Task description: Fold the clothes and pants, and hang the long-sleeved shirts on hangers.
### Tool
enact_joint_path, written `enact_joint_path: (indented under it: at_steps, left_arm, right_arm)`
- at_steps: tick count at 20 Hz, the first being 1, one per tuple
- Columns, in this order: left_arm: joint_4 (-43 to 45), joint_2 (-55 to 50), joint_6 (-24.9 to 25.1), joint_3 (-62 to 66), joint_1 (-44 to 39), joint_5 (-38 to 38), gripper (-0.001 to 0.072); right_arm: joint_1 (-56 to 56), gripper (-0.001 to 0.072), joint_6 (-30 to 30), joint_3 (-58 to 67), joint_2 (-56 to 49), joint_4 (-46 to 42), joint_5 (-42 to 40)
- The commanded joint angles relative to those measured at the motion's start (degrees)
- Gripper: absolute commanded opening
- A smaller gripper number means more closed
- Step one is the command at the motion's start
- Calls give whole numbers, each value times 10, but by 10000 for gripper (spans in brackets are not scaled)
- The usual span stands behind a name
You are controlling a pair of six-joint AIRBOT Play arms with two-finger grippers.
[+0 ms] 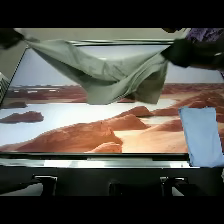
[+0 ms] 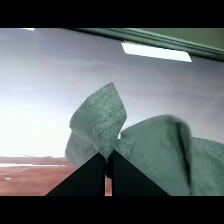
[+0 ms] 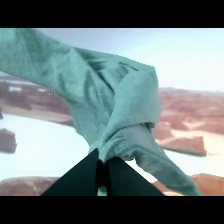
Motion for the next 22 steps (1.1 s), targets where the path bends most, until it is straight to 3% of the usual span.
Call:
enact_joint_path:
  at_steps: [1,5,9,15,19,22]
  left_arm:
    - [158,141,-85,3,9,-90,14]
    - [244,229,-134,0,9,-139,14]
    - [255,225,-133,-8,8,-135,14]
    - [186,73,-106,-119,8,-119,17]
    - [113,-74,-106,-218,6,-37,17]
    - [70,-184,-84,-239,-3,22,17]
  right_arm:
    - [-4,36,35,77,92,-77,-33]
    - [-4,36,88,77,172,-183,-17]
    - [-4,36,110,77,137,-213,6]
    - [-2,37,152,77,-113,-201,-38]
    - [-2,37,152,77,-323,-157,-36]
    - [-2,37,152,77,-448,-110,12]
